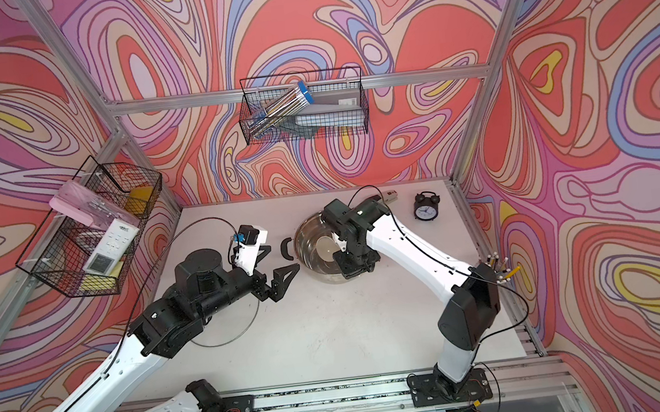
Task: Stir the soup with a spoon
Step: Stir the soup in the pan with a stick.
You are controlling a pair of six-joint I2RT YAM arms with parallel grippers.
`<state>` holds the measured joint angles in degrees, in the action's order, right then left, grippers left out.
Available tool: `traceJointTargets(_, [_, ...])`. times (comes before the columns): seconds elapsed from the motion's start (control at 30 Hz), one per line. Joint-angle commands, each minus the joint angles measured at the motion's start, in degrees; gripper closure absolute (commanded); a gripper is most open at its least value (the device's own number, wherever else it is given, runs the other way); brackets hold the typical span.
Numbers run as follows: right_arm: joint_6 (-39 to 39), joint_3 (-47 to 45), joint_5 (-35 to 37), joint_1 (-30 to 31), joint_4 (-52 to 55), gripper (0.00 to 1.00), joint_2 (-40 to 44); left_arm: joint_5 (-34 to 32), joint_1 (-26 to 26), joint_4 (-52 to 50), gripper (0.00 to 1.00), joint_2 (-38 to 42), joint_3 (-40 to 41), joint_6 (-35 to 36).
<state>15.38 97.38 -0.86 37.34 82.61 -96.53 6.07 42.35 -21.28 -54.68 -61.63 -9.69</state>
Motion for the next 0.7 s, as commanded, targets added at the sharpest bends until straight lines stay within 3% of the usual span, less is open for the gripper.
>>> traceJointTargets(0.0, [2.23,-3.27,3.93,0.24,1.92,1.0,2.27,0.33,0.18,2.22,0.01,-0.6,-0.33,1.25])
traceJointTargets(0.2, [4.98,-5.12,11.44,-0.66,2.67,1.0,3.76,0.5,0.19,2.43,0.01,-1.12,-0.44,1.34])
traceJointTargets(0.67, [0.96,5.6,15.8,-4.69,-0.03,1.0,-7.35,-0.36,0.19,1.74,0.01,0.25,-0.06,-0.06])
